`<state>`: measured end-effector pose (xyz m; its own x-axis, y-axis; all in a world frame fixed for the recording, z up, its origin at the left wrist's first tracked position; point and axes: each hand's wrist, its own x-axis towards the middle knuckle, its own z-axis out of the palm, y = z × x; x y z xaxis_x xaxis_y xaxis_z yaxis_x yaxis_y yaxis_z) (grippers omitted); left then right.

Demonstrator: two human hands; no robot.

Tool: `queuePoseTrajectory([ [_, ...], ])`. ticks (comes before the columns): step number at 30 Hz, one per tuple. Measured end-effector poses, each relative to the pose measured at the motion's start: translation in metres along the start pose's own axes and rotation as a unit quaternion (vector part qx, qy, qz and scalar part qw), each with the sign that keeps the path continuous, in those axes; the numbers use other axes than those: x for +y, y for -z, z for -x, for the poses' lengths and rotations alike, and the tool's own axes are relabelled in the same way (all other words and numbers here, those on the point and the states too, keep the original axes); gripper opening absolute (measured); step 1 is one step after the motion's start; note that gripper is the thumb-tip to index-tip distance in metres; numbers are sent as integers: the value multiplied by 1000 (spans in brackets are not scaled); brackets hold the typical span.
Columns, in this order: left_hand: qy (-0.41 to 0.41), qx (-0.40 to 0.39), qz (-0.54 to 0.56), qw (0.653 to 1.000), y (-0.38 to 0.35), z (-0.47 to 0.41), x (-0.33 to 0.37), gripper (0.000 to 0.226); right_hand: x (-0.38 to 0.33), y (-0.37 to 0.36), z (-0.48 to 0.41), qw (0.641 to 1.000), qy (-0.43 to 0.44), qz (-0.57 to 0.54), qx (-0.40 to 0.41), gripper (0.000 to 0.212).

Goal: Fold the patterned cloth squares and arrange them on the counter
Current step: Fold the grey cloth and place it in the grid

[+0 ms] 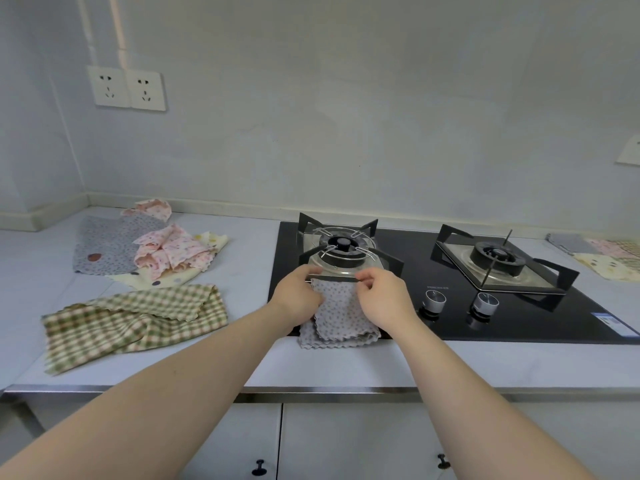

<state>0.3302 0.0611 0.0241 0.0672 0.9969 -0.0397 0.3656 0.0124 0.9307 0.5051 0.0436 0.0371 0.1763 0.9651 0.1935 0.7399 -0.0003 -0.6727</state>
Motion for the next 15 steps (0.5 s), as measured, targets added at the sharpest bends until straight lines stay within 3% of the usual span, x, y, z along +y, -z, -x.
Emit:
queuePoseTrajectory([
  [4,2,32,2,999,1,-1,5,50,7,-1,1,998,25,38,-34,24],
  [9,-32,44,-147,988,5,1,2,42,12,-8,0,995,44,63,-68,37],
  [13,-89,19,-371,924,9,1,-6,47,16,-11,-4,991,37,85,-95,48],
  [15,-89,27,-409,908,10,-2,-7,49,18,-13,-6,989,36,98,-104,50],
])
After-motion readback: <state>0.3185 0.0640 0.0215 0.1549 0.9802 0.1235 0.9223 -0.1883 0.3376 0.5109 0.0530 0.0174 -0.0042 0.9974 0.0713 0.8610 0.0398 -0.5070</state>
